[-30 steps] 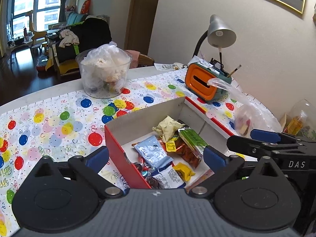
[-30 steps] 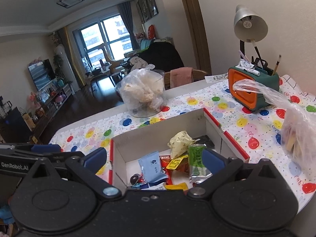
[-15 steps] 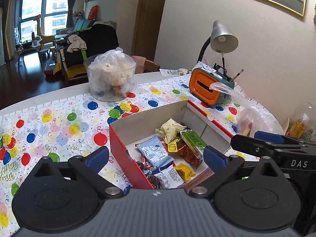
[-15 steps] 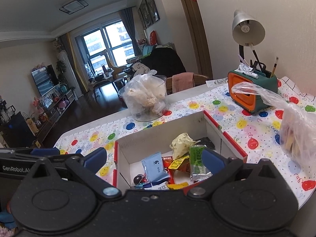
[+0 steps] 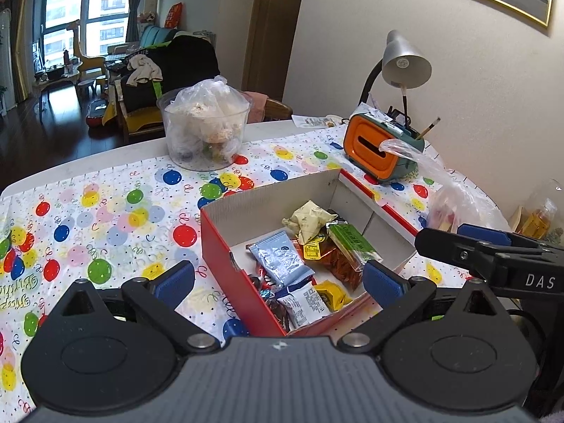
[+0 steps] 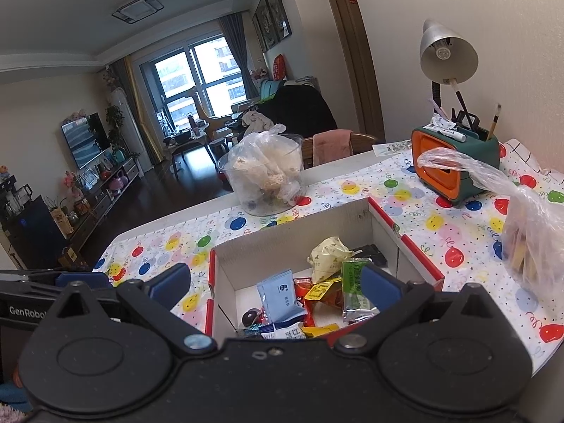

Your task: Organize snacks

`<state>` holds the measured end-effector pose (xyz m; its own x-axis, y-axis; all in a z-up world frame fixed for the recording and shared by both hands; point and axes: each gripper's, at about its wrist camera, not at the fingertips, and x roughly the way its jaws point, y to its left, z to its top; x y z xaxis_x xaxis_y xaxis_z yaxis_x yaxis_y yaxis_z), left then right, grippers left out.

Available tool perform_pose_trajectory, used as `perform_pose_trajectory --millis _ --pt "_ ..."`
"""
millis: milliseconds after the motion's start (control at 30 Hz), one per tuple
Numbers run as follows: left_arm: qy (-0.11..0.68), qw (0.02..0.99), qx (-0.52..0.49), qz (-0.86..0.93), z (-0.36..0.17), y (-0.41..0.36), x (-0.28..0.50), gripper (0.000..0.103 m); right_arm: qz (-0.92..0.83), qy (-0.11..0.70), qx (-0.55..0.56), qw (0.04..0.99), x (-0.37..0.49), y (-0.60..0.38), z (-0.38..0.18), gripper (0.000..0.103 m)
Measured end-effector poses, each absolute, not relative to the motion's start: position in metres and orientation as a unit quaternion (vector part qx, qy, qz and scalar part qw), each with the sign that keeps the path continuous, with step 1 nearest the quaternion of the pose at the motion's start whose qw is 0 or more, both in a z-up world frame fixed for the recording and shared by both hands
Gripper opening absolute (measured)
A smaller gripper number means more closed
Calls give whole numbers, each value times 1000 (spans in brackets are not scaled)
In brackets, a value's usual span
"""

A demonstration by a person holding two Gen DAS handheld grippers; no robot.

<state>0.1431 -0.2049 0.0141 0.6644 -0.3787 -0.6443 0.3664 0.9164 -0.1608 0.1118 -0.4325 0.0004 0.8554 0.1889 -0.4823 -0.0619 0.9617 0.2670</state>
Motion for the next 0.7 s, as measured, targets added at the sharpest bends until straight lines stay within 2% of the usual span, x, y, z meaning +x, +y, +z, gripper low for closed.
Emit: perform_pose_trajectory --millis 700 --pt "358 911 -10 -202 13 -203 141 102 66 264 121 955 112 -432 -1 103"
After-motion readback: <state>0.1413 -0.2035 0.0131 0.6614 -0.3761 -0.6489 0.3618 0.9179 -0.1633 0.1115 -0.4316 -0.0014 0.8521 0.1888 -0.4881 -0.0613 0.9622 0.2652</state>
